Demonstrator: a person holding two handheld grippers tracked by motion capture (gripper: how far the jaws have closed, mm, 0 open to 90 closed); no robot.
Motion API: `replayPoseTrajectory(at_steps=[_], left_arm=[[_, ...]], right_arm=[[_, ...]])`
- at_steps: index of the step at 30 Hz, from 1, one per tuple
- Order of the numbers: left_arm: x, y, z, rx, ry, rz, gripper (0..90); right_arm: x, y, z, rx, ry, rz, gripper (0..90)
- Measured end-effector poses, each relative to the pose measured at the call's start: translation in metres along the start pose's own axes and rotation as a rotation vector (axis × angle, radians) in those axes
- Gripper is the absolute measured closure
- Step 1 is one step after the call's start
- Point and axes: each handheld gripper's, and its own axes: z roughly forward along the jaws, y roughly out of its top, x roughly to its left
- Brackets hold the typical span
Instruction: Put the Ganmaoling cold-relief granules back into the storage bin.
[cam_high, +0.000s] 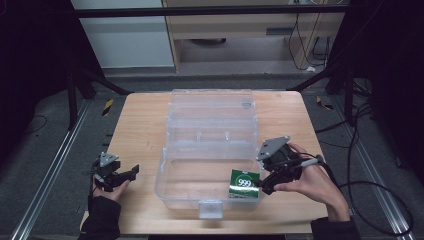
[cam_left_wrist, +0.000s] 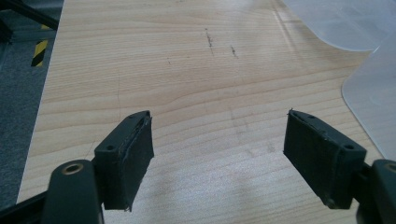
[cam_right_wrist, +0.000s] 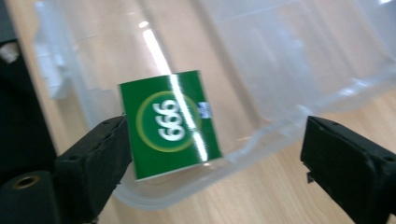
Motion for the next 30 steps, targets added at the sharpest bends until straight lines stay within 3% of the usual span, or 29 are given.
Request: replayPoseTrajectory(at_steps=[1,3,5,14,16,18,21,25,30], left_arm=[[0.0,0.0,0.0,0.0,0.0,0.0,23.4],[0.0,0.0,0.0,0.001,0.0,0.001,23.4],[0.0,0.0,0.0,0.001,0.0,0.001,23.4],[-0.001,0.0,0.0,0.001,0.002,0.001,23.4],[-0.001,0.0,0.0,0.001,0.002,0.001,23.4],[-0.001,0.0,0.0,0.002,0.002,0.0,23.4],[-0.001,0.0,0.0,0.002,0.003,0.002,23.4],[-0.001,0.0,0.001,0.002,0.004,0.001,23.4],[-0.001,0.0,0.001,0.002,0.005,0.002,23.3]], right_arm=[[0.0,0.0,0.0,0.0,0.0,0.0,7.8],[-0.003,-0.014,-0.005,-0.058,-0.055,0.068,7.0],[-0.004,-0.018,-0.007,-0.07,-0.069,0.085,6.4],[-0.015,-0.06,-0.014,-0.223,-0.224,0.315,4.5],[-0.015,-0.063,-0.014,-0.23,-0.23,0.328,4.3],[-0.018,-0.072,-0.01,-0.254,-0.253,0.385,4.3],[-0.02,-0.078,-0.007,-0.265,-0.267,0.416,4.3],[-0.025,-0.093,0.0,-0.301,-0.321,0.482,4.6],[-0.029,-0.105,0.007,-0.301,-0.342,0.524,4.4]])
